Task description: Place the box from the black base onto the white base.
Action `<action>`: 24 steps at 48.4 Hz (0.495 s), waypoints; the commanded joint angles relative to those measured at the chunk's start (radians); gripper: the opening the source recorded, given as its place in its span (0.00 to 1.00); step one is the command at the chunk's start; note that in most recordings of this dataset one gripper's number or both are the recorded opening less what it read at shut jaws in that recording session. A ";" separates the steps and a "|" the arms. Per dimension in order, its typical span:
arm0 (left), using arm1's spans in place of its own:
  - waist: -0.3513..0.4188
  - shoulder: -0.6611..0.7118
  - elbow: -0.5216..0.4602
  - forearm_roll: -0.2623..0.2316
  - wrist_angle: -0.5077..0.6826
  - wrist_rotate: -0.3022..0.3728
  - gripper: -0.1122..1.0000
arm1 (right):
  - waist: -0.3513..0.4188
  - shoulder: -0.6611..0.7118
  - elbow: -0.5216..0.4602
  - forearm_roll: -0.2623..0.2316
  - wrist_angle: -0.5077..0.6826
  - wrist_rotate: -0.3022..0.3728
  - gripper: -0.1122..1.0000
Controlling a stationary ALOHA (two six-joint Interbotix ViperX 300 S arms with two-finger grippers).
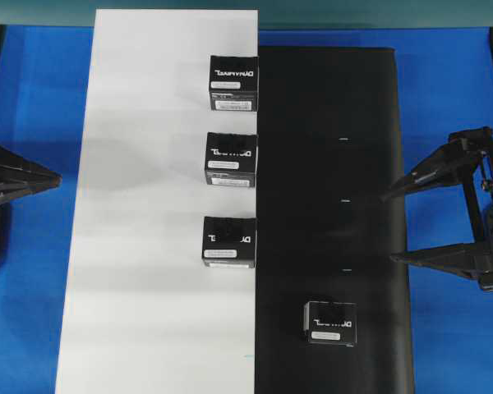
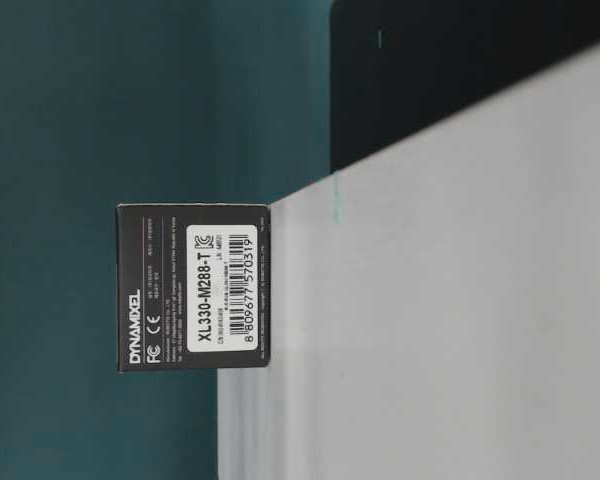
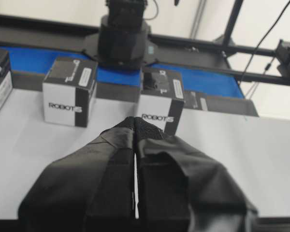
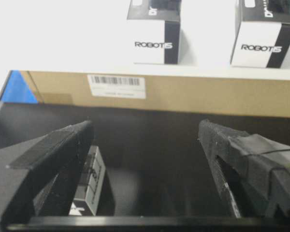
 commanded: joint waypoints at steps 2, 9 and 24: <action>0.000 0.012 -0.011 0.002 -0.005 0.000 0.07 | 0.000 0.003 -0.008 0.003 -0.012 0.002 0.97; 0.000 0.012 -0.006 0.002 -0.003 0.000 0.07 | 0.000 0.005 -0.008 0.003 -0.012 0.002 0.97; 0.000 0.011 0.003 0.003 -0.003 -0.002 0.07 | 0.000 0.011 -0.008 0.003 -0.012 0.002 0.97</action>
